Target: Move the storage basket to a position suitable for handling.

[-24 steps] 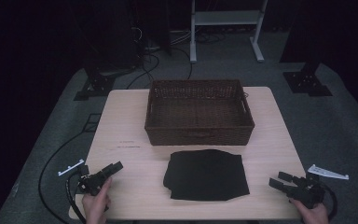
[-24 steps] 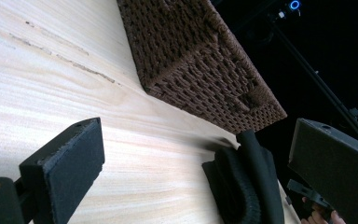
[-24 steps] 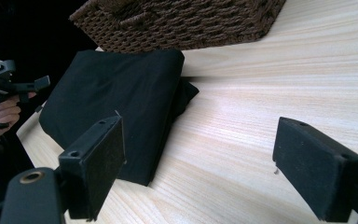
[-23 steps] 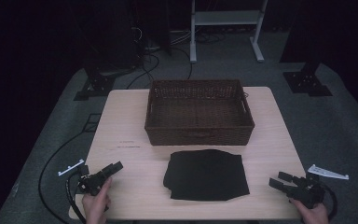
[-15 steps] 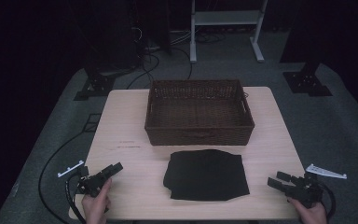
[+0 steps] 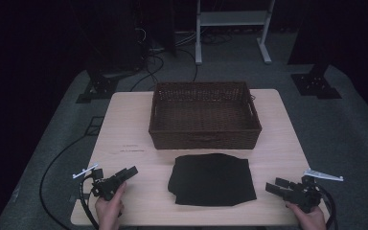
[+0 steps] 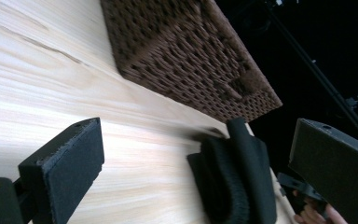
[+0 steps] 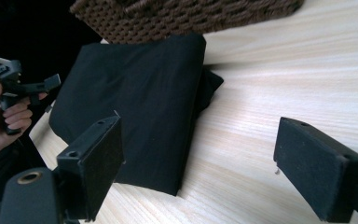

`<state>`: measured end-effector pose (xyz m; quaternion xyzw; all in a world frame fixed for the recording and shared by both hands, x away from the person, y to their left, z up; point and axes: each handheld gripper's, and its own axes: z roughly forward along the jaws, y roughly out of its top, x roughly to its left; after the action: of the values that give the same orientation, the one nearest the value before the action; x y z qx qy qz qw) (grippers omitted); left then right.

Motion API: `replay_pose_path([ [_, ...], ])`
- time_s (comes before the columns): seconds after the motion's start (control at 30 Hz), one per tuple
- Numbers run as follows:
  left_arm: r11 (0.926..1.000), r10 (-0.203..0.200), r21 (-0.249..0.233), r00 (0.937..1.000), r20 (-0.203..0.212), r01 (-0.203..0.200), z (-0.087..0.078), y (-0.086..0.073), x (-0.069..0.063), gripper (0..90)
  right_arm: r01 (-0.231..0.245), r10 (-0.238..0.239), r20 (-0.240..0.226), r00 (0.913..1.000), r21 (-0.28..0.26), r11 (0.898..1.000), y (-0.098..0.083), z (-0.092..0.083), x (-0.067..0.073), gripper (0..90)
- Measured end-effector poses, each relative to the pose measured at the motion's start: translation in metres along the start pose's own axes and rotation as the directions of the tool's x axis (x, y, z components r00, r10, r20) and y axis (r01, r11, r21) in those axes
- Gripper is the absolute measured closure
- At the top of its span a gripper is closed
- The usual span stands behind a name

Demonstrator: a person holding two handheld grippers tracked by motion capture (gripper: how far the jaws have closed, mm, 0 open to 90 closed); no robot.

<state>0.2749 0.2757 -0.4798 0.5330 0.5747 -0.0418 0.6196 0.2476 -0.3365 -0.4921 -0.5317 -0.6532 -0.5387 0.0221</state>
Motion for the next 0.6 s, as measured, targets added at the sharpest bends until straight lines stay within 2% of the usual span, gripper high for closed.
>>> replay_pose_path([
  [0.1,0.9997,-0.001,0.026,1.0,0.009,0.001,0.011,-0.005,-0.007,2.0,-0.006,0.006,-0.005,1.0,0.016,1.0,0.001,0.007,0.003,15.3],
  [0.2,0.9971,0.011,0.075,0.9998,0.017,-0.012,0.027,-0.012,-0.015,2.1,-0.016,0.017,-0.011,0.9998,0.023,1.0,0.002,0.015,0.008,14.8],
  [0.43,0.9951,-0.004,0.099,0.9997,0.023,0.002,0.042,-0.021,-0.024,2.9,-0.037,0.038,-0.023,0.999,0.04,0.999,0.001,0.029,0.015,14.8],
  [0.57,0.9914,-0.011,0.131,0.9994,0.032,0.007,0.051,-0.027,-0.028,3.5,-0.06,0.061,-0.04,0.9973,0.045,0.997,0.002,0.036,0.017,14.8],
  [0.6,0.9901,-0.023,0.139,0.999,0.038,0.017,0.055,-0.03,-0.03,3.5,-0.061,0.063,-0.039,0.9972,0.061,0.996,0.003,0.04,0.019,14.8],
])
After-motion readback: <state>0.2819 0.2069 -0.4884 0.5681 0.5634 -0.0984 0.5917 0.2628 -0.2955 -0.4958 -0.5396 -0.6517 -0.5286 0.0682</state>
